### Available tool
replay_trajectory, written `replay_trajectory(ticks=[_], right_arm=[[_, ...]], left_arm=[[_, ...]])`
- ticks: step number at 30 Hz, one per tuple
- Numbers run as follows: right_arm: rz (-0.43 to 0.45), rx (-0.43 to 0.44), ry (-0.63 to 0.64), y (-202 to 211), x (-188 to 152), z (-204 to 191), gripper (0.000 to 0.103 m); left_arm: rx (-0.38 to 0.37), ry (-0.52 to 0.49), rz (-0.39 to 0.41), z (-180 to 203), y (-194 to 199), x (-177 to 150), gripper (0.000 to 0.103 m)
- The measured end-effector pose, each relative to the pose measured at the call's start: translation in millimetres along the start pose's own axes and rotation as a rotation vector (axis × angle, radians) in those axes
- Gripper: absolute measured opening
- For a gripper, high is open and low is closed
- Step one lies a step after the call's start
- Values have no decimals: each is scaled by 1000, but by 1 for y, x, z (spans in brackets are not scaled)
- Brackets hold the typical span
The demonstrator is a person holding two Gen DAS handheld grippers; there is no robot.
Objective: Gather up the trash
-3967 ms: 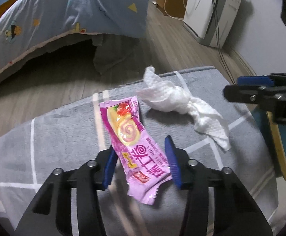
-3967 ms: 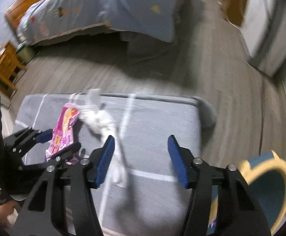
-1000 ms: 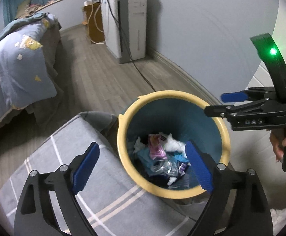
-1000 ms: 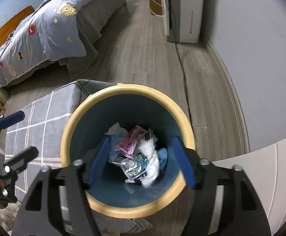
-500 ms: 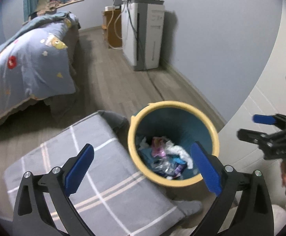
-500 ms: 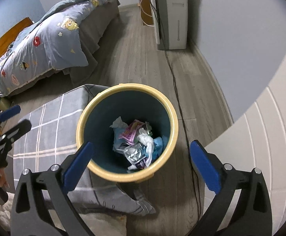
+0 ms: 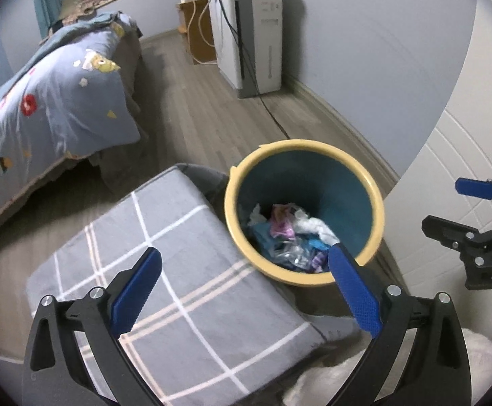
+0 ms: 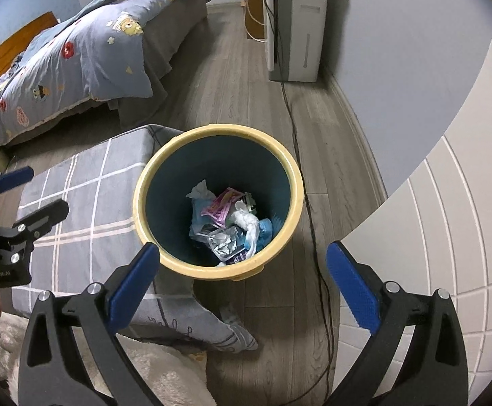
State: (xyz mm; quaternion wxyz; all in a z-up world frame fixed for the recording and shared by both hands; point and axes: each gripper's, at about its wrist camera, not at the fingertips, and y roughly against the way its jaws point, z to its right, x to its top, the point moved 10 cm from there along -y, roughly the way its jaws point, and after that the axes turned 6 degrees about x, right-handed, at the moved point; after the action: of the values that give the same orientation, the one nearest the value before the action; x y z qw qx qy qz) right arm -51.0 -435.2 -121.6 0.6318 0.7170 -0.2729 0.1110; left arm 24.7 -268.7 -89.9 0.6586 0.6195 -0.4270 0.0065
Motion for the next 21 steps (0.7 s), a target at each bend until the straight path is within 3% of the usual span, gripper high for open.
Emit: replay_trajectory(ticks=[21], right_arm=[[-12,-1,-9,-4,-2,0,97]], left_arm=[[15,-13,6,3,1,1,98]])
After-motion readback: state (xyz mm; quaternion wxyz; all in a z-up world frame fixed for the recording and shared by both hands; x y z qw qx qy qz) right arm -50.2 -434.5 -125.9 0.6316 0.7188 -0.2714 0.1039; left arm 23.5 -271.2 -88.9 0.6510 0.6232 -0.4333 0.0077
